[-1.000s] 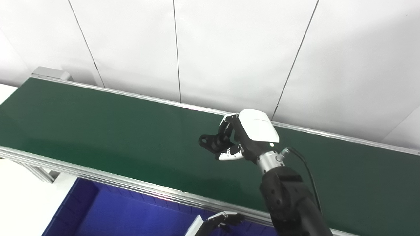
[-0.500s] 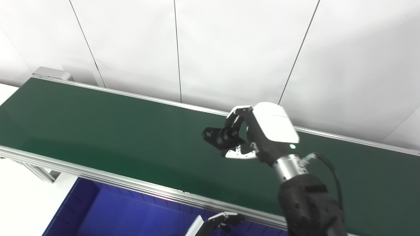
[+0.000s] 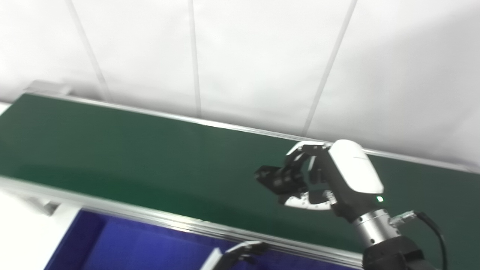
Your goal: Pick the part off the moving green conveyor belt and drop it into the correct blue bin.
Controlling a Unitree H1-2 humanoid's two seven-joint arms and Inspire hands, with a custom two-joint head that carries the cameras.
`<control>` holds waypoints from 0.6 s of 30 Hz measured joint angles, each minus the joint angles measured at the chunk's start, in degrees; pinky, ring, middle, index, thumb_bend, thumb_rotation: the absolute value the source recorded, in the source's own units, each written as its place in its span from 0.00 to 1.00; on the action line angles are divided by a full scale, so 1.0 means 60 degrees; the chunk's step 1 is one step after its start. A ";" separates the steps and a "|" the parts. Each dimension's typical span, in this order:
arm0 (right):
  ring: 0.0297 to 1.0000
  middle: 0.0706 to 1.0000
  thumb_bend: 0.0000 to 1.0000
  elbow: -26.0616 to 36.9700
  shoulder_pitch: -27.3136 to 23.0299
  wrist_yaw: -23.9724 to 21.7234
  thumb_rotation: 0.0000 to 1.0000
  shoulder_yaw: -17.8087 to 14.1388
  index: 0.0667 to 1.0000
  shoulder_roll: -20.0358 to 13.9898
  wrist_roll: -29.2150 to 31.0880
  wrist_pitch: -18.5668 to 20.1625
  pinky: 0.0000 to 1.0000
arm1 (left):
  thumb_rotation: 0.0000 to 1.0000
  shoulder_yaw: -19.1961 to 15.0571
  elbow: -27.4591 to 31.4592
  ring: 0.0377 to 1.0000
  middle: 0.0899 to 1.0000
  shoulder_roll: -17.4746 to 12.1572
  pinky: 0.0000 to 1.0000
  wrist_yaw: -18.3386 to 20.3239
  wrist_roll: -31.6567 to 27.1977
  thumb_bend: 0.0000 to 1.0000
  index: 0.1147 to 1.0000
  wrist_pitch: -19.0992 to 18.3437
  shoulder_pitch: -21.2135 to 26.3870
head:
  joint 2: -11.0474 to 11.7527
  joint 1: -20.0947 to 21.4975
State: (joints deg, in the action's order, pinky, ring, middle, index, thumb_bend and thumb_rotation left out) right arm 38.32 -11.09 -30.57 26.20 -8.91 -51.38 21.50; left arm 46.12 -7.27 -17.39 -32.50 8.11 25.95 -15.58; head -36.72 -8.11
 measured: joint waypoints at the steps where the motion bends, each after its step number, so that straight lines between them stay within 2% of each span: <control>1: 0.23 0.43 0.53 0.0157 0.0241 -0.0091 0.00 -0.0010 0.45 -0.0037 -0.0045 0.0000 0.17 | 0.92 -0.0092 0.0193 0.80 0.80 -0.0043 0.73 0.0072 -0.0034 0.78 0.78 0.0001 -0.0073 | -0.0031 0.0076; 2: 0.23 0.43 0.53 0.0317 0.0462 -0.0216 0.00 -0.0009 0.45 -0.0065 -0.0136 0.0001 0.17 | 0.92 -0.0208 0.0384 0.81 0.81 -0.0082 0.75 0.0192 -0.0141 0.79 0.79 0.0001 -0.0182 | -0.0235 0.0396; 4: 0.23 0.43 0.53 0.0666 0.0866 -0.0547 0.00 -0.0013 0.45 -0.0099 -0.0383 0.0002 0.17 | 0.93 -0.0501 0.0682 0.83 0.83 -0.0124 0.78 0.0551 -0.0342 0.77 0.81 -0.0001 -0.0403 | -0.0237 0.0399; 5: 0.23 0.43 0.53 0.0850 0.1011 -0.0706 0.00 -0.0045 0.45 -0.0098 -0.0485 0.0003 0.17 | 0.93 -0.0642 0.0861 0.83 0.84 -0.0142 0.78 0.0783 -0.0471 0.76 0.81 -0.0003 -0.0521 | -0.0498 0.0733; 6: 0.24 0.43 0.53 0.0994 0.1147 -0.0849 0.00 -0.0089 0.45 -0.0094 -0.0627 0.0003 0.18 | 0.94 -0.0771 0.1047 0.85 0.85 -0.0171 0.82 0.1023 -0.0545 0.74 0.84 -0.0003 -0.0629 | -0.0501 0.0736; 7: 0.24 0.43 0.53 0.1101 0.1289 -0.0953 0.00 -0.0133 0.45 -0.0089 -0.0737 0.0003 0.18 | 0.95 -0.0921 0.1238 0.87 0.86 -0.0186 0.84 0.1231 -0.0664 0.73 0.85 -0.0003 -0.0730 | -0.0805 0.0997; 8: 0.24 0.43 0.53 0.1206 0.1428 -0.1108 0.00 -0.0195 0.45 -0.0081 -0.0864 0.0005 0.18 | 0.95 -0.1084 0.1399 0.87 0.87 -0.0202 0.86 0.1523 -0.0755 0.73 0.86 -0.0002 -0.0830 | -0.0808 0.1000; 10: 0.24 0.43 0.53 0.1308 0.1734 -0.1436 0.00 -0.0290 0.45 -0.0029 -0.1160 0.0006 0.18 | 0.97 -0.1504 0.1764 0.88 0.88 -0.0221 0.88 0.2053 -0.1059 0.74 0.87 -0.0002 -0.1090 | -0.1362 0.1277; 15: 0.21 0.43 0.53 0.1377 0.2233 -0.1940 0.00 -0.0704 0.45 0.0217 -0.1560 0.0009 0.15 | 0.98 -0.2465 0.2358 0.89 0.88 -0.0222 0.91 0.3234 -0.1478 0.72 0.88 -0.0005 -0.1606 | -0.2095 0.1380; 18: 0.17 0.43 0.53 0.1357 0.2362 -0.2183 0.00 -0.1018 0.45 0.0203 -0.1815 0.0009 0.12 | 0.97 -0.2925 0.2618 0.88 0.86 -0.0184 0.90 0.3830 -0.1707 0.72 0.87 -0.0008 -0.1756 | -0.2361 0.1351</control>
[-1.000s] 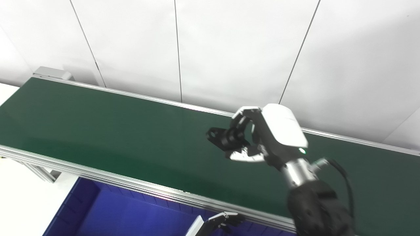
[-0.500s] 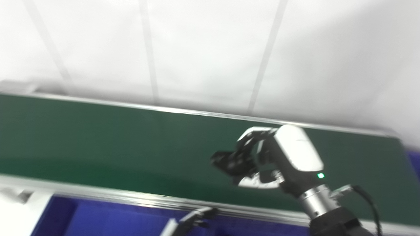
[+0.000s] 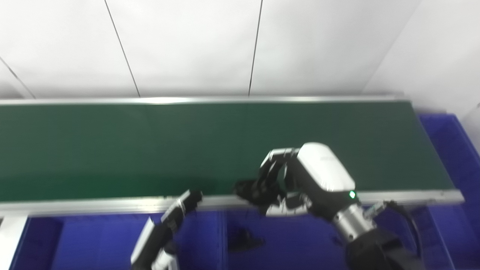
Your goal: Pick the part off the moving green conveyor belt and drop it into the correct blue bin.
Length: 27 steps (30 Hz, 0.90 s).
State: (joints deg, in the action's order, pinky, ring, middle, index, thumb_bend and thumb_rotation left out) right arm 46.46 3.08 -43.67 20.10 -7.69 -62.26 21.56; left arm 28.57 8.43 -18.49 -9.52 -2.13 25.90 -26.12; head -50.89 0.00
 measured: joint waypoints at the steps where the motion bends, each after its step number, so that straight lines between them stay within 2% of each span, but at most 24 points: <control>1: 0.16 0.43 0.53 -0.0007 -0.0002 -0.0070 0.00 -0.0065 0.45 -0.0001 -0.0046 0.0000 0.11 | 0.97 -0.0070 0.0059 0.88 0.85 0.0012 0.89 0.0099 -0.0050 0.73 0.87 0.0000 -0.0012 | -0.0247 -0.0044; 5: 0.15 0.43 0.53 -0.0182 0.0003 -0.0393 0.00 -0.0351 0.45 -0.0005 -0.0304 0.0000 0.11 | 0.98 -0.0505 0.0553 0.88 0.86 0.0232 0.90 0.0686 -0.0188 0.74 0.87 -0.0436 -0.0024 | -0.0542 -0.0161; 7: 0.17 0.43 0.53 -0.0450 0.0068 -0.0475 0.00 -0.0352 0.45 -0.0021 -0.0414 -0.0010 0.12 | 0.97 -0.0648 0.0752 0.88 0.86 0.0348 0.91 0.0957 -0.0201 0.74 0.88 -0.0602 -0.0024 | -0.0717 -0.0292; 10: 0.18 0.43 0.53 -0.1136 0.0382 -0.0446 0.00 -0.0264 0.45 -0.0078 -0.0573 -0.0041 0.13 | 0.97 -0.0844 0.0793 0.87 0.85 0.0521 0.91 0.1264 -0.0374 0.73 0.88 -0.0775 -0.0032 | -0.0762 -0.0337; 15: 0.21 0.43 0.53 -0.2763 0.0775 -0.0118 0.00 0.0108 0.45 -0.0201 -0.0922 -0.0216 0.15 | 0.98 -0.1182 0.0866 0.87 0.85 0.0806 0.90 0.1595 -0.0348 0.73 0.88 -0.1006 -0.0144 | -0.0791 -0.0410; 19: 0.23 0.43 0.53 -0.3967 0.0845 0.0456 0.00 0.0475 0.45 -0.0310 -0.1240 -0.0366 0.16 | 0.98 -0.1304 0.0947 0.88 0.86 0.0999 0.90 0.1810 -0.0253 0.73 0.88 -0.1038 -0.0199 | -0.0821 -0.0469; 23: 0.17 0.43 0.53 -0.4658 0.0801 0.0847 0.00 0.0798 0.45 -0.0317 -0.1667 -0.0371 0.12 | 0.98 -0.1443 0.0946 0.87 0.85 0.1153 0.90 0.1964 -0.0176 0.73 0.87 -0.1038 -0.0235 | -0.0850 -0.0542; 27: 0.21 0.43 0.53 -0.5481 0.0778 0.1497 0.00 0.1305 0.45 -0.0269 -0.2104 -0.0378 0.15 | 0.98 -0.1579 0.0946 0.87 0.85 0.1276 0.89 0.2108 -0.0175 0.73 0.88 -0.1037 -0.0244 | -0.0879 -0.0571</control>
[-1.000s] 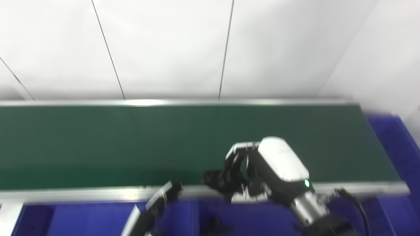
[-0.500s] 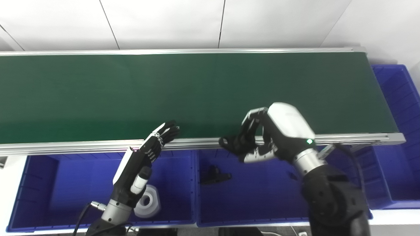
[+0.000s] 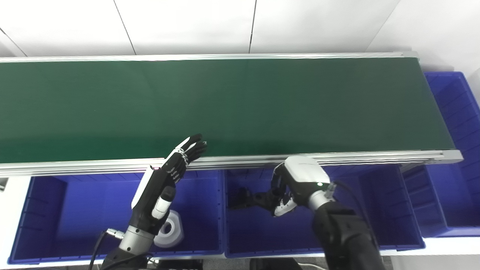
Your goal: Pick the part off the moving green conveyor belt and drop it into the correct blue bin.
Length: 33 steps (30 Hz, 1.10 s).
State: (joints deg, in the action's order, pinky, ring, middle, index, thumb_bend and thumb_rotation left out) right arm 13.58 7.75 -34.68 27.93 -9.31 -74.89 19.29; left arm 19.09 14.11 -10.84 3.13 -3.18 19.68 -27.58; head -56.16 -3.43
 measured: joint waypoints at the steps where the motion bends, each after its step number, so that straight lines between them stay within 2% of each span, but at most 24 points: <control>1: 0.23 0.43 0.53 -0.0236 -0.0022 0.0114 0.00 0.0131 0.45 0.0010 -0.0096 -0.0003 0.17 | 0.98 -0.0022 0.0000 0.88 0.85 0.0003 0.90 0.0035 0.0000 0.73 0.88 0.0001 -0.0002 | 0.0000 0.0029; 3: 0.24 0.43 0.53 -0.0770 -0.0060 0.0382 0.00 0.0355 0.45 0.0035 -0.0167 -0.0004 0.17 | 0.98 -0.0076 0.0000 0.88 0.86 0.0012 0.90 0.0079 0.0005 0.73 0.88 0.0000 -0.0003 | 0.0015 0.0015; 8: 0.23 0.43 0.53 -0.1095 -0.0123 0.1157 0.00 0.0590 0.45 -0.0038 -0.0158 -0.0023 0.18 | 0.98 -0.0147 0.0001 0.87 0.85 0.0056 0.90 0.0149 0.0035 0.73 0.88 -0.0002 -0.0075 | 0.0000 -0.0088; 11: 0.30 0.38 0.52 -0.1342 -0.0219 0.1556 0.01 0.0692 0.48 -0.0160 -0.0062 -0.0066 0.24 | 0.98 -0.0153 0.0009 0.87 0.85 0.0168 0.89 0.0214 0.0036 0.72 0.87 -0.0002 -0.0081 | 0.0000 -0.0103; 12: 0.38 0.43 0.52 -0.1369 -0.0220 0.1641 0.10 0.0739 0.46 -0.0221 -0.0038 -0.0069 0.33 | 0.98 -0.0168 0.0010 0.87 0.85 0.0226 0.88 0.0229 0.0041 0.73 0.87 -0.0002 -0.0086 | 0.0000 -0.0117; 14: 0.47 0.49 0.70 -0.1371 -0.0220 0.1713 0.47 0.0847 0.51 -0.0355 -0.0045 -0.0071 0.43 | 0.98 -0.0194 0.0016 0.86 0.84 0.0326 0.88 0.0238 0.0063 0.72 0.87 -0.0002 -0.0112 | 0.0000 -0.0132; 15: 0.48 0.50 0.76 -0.1370 -0.0227 0.1714 0.60 0.0905 0.55 -0.0411 -0.0096 -0.0071 0.44 | 0.98 -0.0197 0.0018 0.87 0.85 0.0342 0.88 0.0248 0.0087 0.72 0.87 -0.0002 -0.0118 | 0.0000 -0.0132; 17: 0.49 0.50 0.78 -0.1368 -0.0249 0.1678 0.66 0.1012 0.58 -0.0507 -0.0154 -0.0071 0.44 | 0.98 -0.0224 0.0021 0.87 0.85 0.0342 0.88 0.0292 0.0147 0.72 0.87 -0.0002 -0.0126 | 0.0000 -0.0117; 18: 0.49 0.49 0.82 -0.1364 -0.0258 0.1612 0.73 0.1044 0.57 -0.0531 -0.0165 -0.0070 0.43 | 0.98 -0.0236 0.0021 0.87 0.85 0.0341 0.89 0.0312 0.0148 0.72 0.87 -0.0002 -0.0129 | 0.0015 -0.0132; 20: 0.49 0.50 0.84 -0.1356 -0.0264 0.1387 0.77 0.1050 0.59 -0.0527 -0.0171 -0.0066 0.43 | 0.97 -0.0250 0.0021 0.87 0.85 0.0343 0.89 0.0346 0.0148 0.71 0.87 -0.0002 -0.0129 | 0.0015 -0.0132; 22: 0.52 0.54 0.87 -0.1322 -0.0264 0.1133 0.83 0.1048 0.65 -0.0519 -0.0162 -0.0061 0.44 | 0.97 -0.0252 0.0021 0.86 0.84 0.0346 0.88 0.0385 0.0148 0.71 0.87 -0.0002 -0.0130 | 0.0015 -0.0132; 25: 0.49 0.52 0.90 -0.1147 -0.0280 0.0514 0.90 0.1035 0.69 -0.0533 -0.0120 -0.0061 0.43 | 0.97 -0.0278 0.0021 0.86 0.84 0.0398 0.87 0.0388 0.0152 0.72 0.86 -0.0002 -0.0139 | 0.0015 -0.0146; 30: 0.49 0.52 0.91 -0.0717 -0.0346 -0.0319 0.92 0.0928 0.72 -0.0585 -0.0084 -0.0061 0.42 | 0.96 -0.0285 0.0021 0.86 0.85 0.0486 0.88 0.0396 0.0203 0.71 0.86 -0.0002 -0.0142 | 0.0029 -0.0205; 33: 0.50 0.54 0.90 -0.0071 -0.0330 -0.0963 0.90 0.0807 0.74 -0.0640 0.0002 -0.0060 0.44 | 0.96 -0.0282 0.0020 0.86 0.85 0.0528 0.87 0.0404 0.0213 0.70 0.86 -0.0002 -0.0146 | 0.0029 -0.0264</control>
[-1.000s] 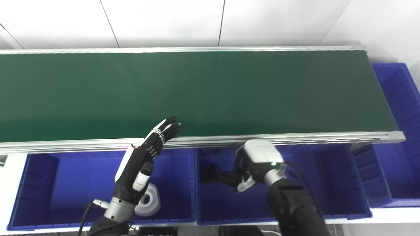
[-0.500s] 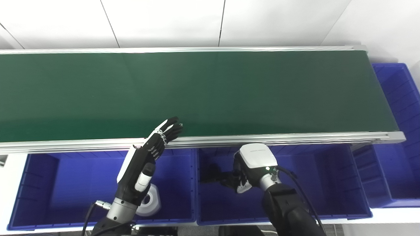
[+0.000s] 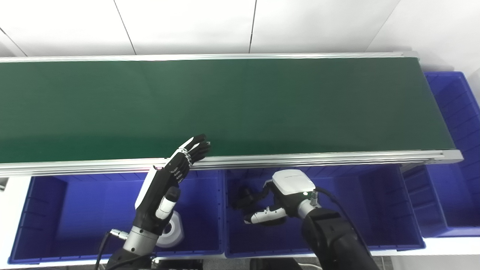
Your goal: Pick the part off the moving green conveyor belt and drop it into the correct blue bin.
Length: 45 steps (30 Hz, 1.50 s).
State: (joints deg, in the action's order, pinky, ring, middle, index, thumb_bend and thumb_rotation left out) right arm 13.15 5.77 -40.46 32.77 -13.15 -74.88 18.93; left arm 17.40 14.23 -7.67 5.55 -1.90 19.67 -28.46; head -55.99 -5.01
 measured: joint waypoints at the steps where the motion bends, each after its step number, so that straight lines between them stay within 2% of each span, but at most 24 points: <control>1: 0.50 0.54 0.90 0.0279 0.0010 -0.0210 0.90 -0.0045 0.74 -0.0020 0.0009 0.0000 0.44 | 0.96 -0.0002 0.0000 0.86 0.85 0.0010 0.87 0.0001 0.0002 0.70 0.86 0.0000 -0.0003 | 0.0000 0.0000; 3: 0.48 0.51 0.88 0.0813 0.0051 -0.0512 0.85 -0.0218 0.72 -0.0073 0.0193 -0.0001 0.40 | 0.96 -0.0001 -0.0001 0.86 0.85 0.0022 0.87 0.0002 0.0008 0.71 0.86 0.0001 -0.0004 | 0.0000 -0.0029; 6: 0.52 0.57 0.88 0.1933 0.0339 -0.0774 0.84 -0.0568 0.71 -0.0137 0.0833 -0.0004 0.43 | 0.95 0.0001 -0.0002 0.86 0.85 0.0031 0.86 0.0006 0.0032 0.72 0.86 0.0000 -0.0010 | 0.0029 -0.0102; 9: 0.47 0.54 0.89 0.2945 0.0681 -0.0932 0.88 -0.0917 0.69 -0.0201 0.1721 -0.0004 0.37 | 0.95 -0.0002 -0.0002 0.86 0.85 0.0049 0.85 0.0006 0.0051 0.71 0.86 0.0000 -0.0017 | 0.0073 -0.0190; 14: 0.56 0.63 0.90 0.3965 0.1088 -0.1396 0.97 -0.1369 0.69 -0.0320 0.2773 0.0041 0.46 | 0.95 -0.0019 -0.0072 0.85 0.84 0.0114 0.84 0.0005 0.0242 0.70 0.85 0.0004 -0.0018 | 0.0102 -0.0322; 17: 0.58 0.64 0.87 0.4605 0.1222 -0.1595 0.95 -0.1834 0.70 -0.0387 0.3902 0.0158 0.49 | 0.95 -0.0030 -0.0123 0.84 0.84 0.0151 0.83 0.0005 0.0268 0.68 0.85 0.0010 -0.0016 | 0.0190 -0.0425; 19: 0.59 0.63 0.85 0.4635 0.1222 -0.1595 0.94 -0.2154 0.69 -0.0383 0.4884 0.0298 0.50 | 0.94 -0.0040 -0.0230 0.84 0.83 0.0159 0.83 0.0005 0.0333 0.68 0.85 0.0055 0.0012 | 0.0249 -0.0498; 20: 0.58 0.63 0.83 0.4598 0.1238 -0.1523 0.90 -0.2313 0.69 -0.0385 0.5441 0.0290 0.49 | 0.95 -0.0042 -0.0275 0.85 0.83 0.0163 0.83 0.0005 0.0382 0.69 0.85 0.0055 0.0013 | 0.0293 -0.0556; 21: 0.59 0.65 0.83 0.4418 0.1295 -0.1278 0.86 -0.2474 0.70 -0.0352 0.6366 0.0210 0.50 | 0.94 -0.0052 -0.0284 0.85 0.83 0.0164 0.83 0.0004 0.0426 0.70 0.85 0.0057 0.0010 | 0.0322 -0.0615; 22: 0.60 0.66 0.82 0.4262 0.1366 -0.1023 0.83 -0.2577 0.70 -0.0296 0.6847 0.0034 0.50 | 0.94 -0.0054 -0.0287 0.85 0.83 0.0163 0.83 0.0004 0.0429 0.71 0.85 0.0062 0.0020 | 0.0424 -0.0746; 25: 0.64 0.70 0.81 0.3046 0.1746 0.0129 0.80 -0.3017 0.72 0.0230 0.8618 -0.1235 0.54 | 0.93 -0.0063 -0.0480 0.85 0.83 0.0170 0.82 0.0004 0.0429 0.72 0.84 0.0072 0.0065 | 0.0541 -0.0834; 27: 0.74 0.76 0.79 0.2073 0.1920 0.0831 0.85 -0.3163 0.75 0.0634 0.9265 -0.2090 0.67 | 0.93 -0.0061 -0.0720 0.85 0.82 0.0171 0.81 0.0002 0.0429 0.72 0.84 0.0071 0.0105 | 0.0659 -0.0879; 28: 0.77 0.78 0.79 0.1624 0.1988 0.1126 0.89 -0.3186 0.77 0.0809 0.9428 -0.2382 0.73 | 0.93 -0.0062 -0.0802 0.84 0.82 0.0171 0.81 0.0000 0.0429 0.73 0.84 0.0071 0.0110 | 0.0746 -0.0850; 32: 0.81 0.81 0.82 -0.0347 0.2110 0.2255 0.95 -0.3192 0.79 0.1285 0.9726 -0.3941 0.78 | 0.93 -0.0063 -0.1144 0.85 0.83 0.0166 0.83 -0.0004 0.0432 0.74 0.84 0.0073 0.0141 | 0.0967 -0.0733; 33: 0.82 0.82 0.82 -0.0822 0.2094 0.2526 0.96 -0.3194 0.80 0.1331 0.9749 -0.4346 0.79 | 0.93 -0.0066 -0.1221 0.85 0.83 0.0164 0.83 -0.0004 0.0432 0.75 0.84 0.0080 0.0142 | 0.1112 -0.0617; 37: 0.84 0.85 0.82 -0.2167 0.1944 0.3418 1.00 -0.3183 0.82 0.1367 0.9751 -0.5741 0.81 | 0.93 -0.0107 -0.1497 0.85 0.83 0.0155 0.81 -0.0004 0.0431 0.73 0.84 0.0191 0.0142 | 0.1303 -0.0513; 39: 0.85 0.86 0.83 -0.2662 0.1805 0.4062 1.00 -0.3105 0.83 0.1351 0.9740 -0.6429 0.81 | 0.93 -0.0139 -0.1608 0.85 0.83 0.0154 0.81 -0.0003 0.0432 0.73 0.83 0.0429 0.0144 | 0.1624 -0.0469; 41: 0.85 0.86 0.83 -0.2978 0.1650 0.4876 1.00 -0.2809 0.82 0.1268 0.9726 -0.6967 0.81 | 0.93 -0.0158 -0.1644 0.84 0.82 0.0158 0.80 -0.0003 0.0447 0.73 0.83 0.0763 0.0156 | 0.1786 -0.0483; 45: 0.84 0.85 0.80 -0.3446 0.1304 0.6337 0.99 -0.1770 0.82 0.0771 0.9697 -0.7140 0.80 | 0.92 -0.0145 -0.1941 0.85 0.83 0.0167 0.81 -0.0003 0.0450 0.73 0.83 0.0839 0.0223 | 0.2050 -0.0513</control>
State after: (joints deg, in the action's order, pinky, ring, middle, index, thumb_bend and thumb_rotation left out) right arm -7.52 13.59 -2.44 22.15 -8.52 -16.70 -23.91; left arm 16.53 2.58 -6.67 5.53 0.80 24.70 -27.12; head -43.69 -8.09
